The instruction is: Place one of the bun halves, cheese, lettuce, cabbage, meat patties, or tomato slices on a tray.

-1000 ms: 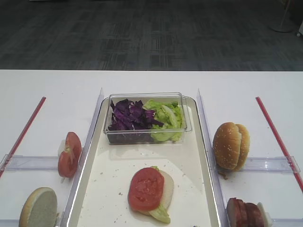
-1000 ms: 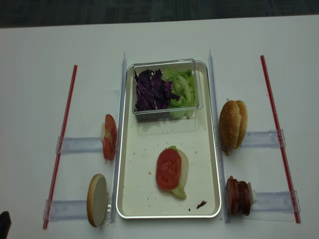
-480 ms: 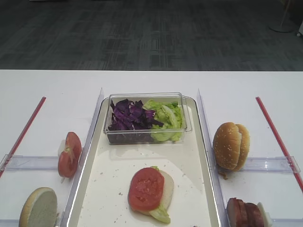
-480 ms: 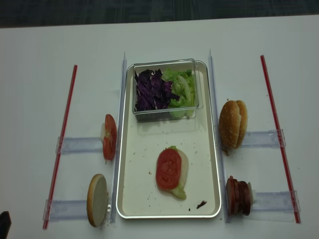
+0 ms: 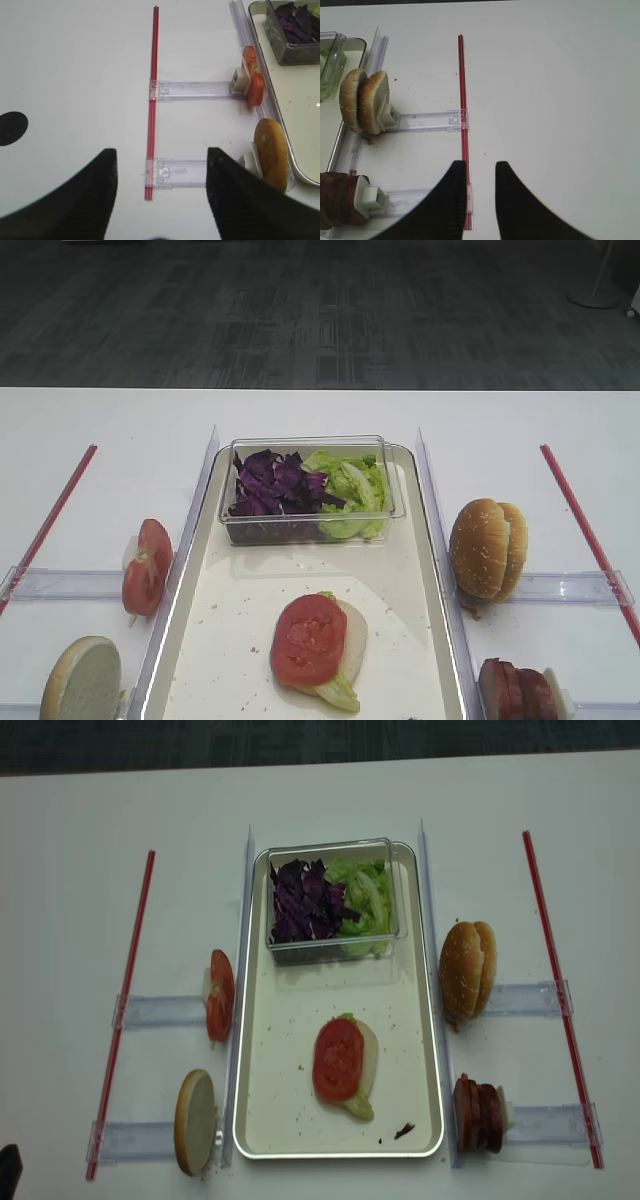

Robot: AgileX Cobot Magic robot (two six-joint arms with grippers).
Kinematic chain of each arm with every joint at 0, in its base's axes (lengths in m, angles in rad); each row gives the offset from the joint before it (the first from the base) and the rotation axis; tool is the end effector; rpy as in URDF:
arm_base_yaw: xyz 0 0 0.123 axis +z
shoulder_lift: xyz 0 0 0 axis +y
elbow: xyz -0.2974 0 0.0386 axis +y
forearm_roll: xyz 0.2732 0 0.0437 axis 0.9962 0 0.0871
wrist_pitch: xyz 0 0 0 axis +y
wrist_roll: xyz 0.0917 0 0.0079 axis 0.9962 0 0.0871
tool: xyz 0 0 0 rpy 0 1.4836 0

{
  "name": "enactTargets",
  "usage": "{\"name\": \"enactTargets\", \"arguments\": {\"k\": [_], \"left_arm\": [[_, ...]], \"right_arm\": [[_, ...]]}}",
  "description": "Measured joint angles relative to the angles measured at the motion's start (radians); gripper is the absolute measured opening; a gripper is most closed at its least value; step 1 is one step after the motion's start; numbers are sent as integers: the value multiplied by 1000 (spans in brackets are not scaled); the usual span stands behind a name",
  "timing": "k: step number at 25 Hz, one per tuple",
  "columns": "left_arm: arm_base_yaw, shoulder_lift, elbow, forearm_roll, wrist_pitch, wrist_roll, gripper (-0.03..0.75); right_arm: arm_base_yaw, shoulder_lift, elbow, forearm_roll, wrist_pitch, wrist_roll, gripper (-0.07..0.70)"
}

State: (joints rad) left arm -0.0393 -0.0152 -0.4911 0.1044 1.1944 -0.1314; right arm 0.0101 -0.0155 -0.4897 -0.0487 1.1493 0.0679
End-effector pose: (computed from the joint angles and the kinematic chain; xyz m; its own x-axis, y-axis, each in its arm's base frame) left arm -0.0043 0.0091 0.2760 -0.5572 -0.0705 -0.8274 -0.0930 0.9954 -0.0222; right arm -0.0020 -0.0041 0.2788 -0.5262 0.0426 -0.8493 0.0529 0.9984 0.0173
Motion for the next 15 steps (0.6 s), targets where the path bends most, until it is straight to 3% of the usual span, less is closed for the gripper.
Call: {"name": "enactTargets", "arguments": {"k": [15], "left_arm": [[0, 0, 0, 0, 0, 0, 366]], "right_arm": [[0, 0, 0, 0, 0, 0, 193]]}}
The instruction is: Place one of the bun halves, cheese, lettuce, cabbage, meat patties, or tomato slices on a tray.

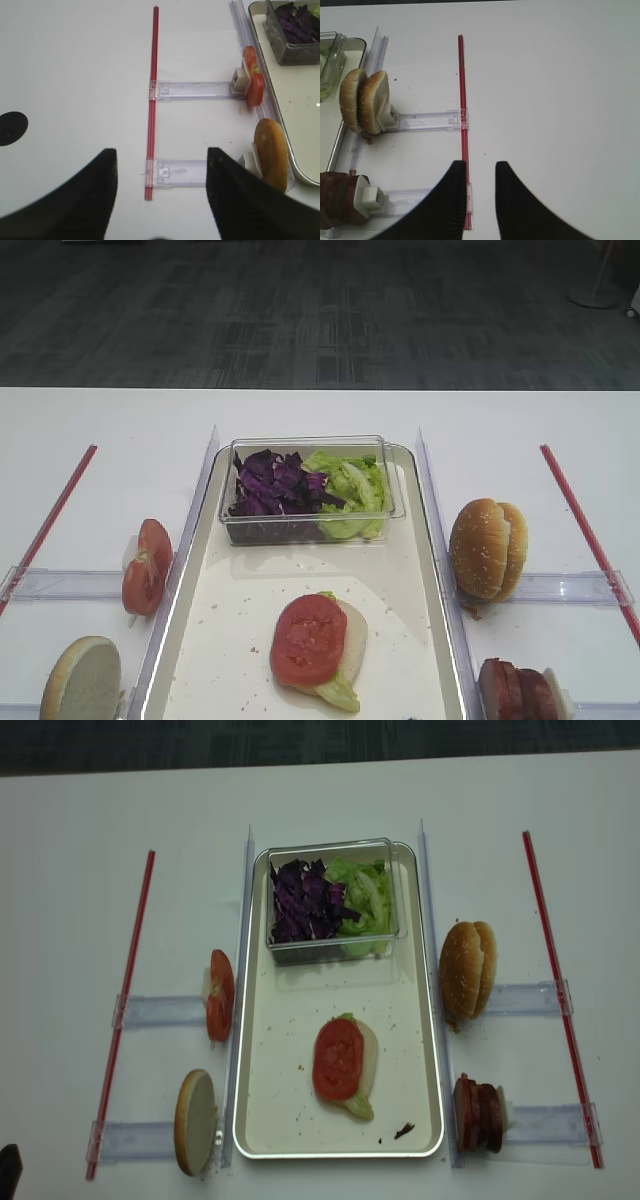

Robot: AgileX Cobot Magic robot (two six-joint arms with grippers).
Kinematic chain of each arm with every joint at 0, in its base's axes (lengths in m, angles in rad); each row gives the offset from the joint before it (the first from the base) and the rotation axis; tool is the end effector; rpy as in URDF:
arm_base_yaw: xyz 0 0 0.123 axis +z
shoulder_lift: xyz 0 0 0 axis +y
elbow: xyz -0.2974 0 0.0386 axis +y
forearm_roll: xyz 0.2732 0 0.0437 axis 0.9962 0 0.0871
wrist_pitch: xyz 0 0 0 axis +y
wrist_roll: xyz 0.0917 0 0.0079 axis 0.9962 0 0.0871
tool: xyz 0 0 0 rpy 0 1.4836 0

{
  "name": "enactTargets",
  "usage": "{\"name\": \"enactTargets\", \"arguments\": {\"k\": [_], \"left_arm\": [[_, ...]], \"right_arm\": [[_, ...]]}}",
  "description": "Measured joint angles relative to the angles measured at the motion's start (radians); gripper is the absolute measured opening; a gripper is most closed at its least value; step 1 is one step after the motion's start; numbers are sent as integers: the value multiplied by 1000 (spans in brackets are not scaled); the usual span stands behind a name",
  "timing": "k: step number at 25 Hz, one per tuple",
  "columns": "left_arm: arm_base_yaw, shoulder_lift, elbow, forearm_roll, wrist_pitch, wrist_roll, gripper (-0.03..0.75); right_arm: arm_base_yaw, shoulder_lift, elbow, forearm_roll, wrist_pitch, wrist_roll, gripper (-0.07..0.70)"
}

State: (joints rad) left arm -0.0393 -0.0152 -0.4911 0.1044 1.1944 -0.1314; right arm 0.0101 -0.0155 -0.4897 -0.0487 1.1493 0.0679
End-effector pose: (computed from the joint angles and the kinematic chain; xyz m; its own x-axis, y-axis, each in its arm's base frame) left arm -0.0043 0.0091 0.2760 -0.5572 -0.0705 -0.8274 -0.0930 0.9954 -0.0222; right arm -0.0020 -0.0041 0.2788 -0.5262 0.0426 -0.8493 0.0529 0.9984 0.0173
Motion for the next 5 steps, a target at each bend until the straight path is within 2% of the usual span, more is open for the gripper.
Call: {"name": "enactTargets", "arguments": {"k": [5], "left_arm": [[0, 0, 0, 0, 0, 0, 366]], "right_arm": [[0, 0, 0, 0, 0, -2, 193]]}}
